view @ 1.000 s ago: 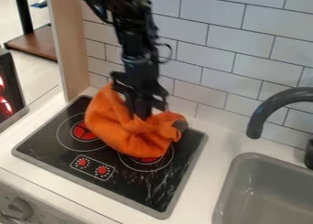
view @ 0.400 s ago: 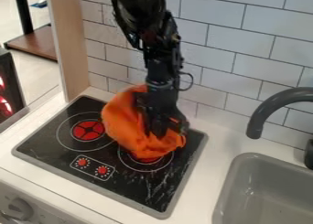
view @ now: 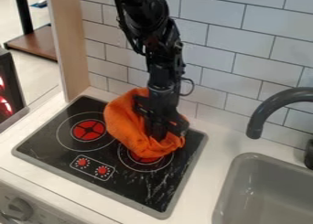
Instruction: Fold the cloth from bottom left to top right
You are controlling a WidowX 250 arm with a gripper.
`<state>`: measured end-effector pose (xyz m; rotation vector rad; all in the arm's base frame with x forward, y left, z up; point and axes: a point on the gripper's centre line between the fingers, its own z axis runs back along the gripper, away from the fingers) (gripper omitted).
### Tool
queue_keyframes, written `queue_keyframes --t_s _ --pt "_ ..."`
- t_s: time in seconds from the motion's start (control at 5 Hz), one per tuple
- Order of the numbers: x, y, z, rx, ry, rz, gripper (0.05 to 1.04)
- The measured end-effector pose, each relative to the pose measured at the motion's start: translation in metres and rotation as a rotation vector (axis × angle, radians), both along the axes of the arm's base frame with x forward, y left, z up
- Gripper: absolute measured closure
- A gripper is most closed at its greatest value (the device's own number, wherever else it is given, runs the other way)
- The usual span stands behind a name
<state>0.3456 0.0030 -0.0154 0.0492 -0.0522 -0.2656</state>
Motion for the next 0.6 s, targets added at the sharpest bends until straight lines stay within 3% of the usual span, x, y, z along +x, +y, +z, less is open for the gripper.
queue_keyframes --t_s 0.2,0.6 --pt "-0.0015 -0.0003 -0.0004 -0.002 0.008 -0.004 0.878" --pt "-0.0102 -0.0028 0.0049 -0.020 0.032 -0.015 0.457"
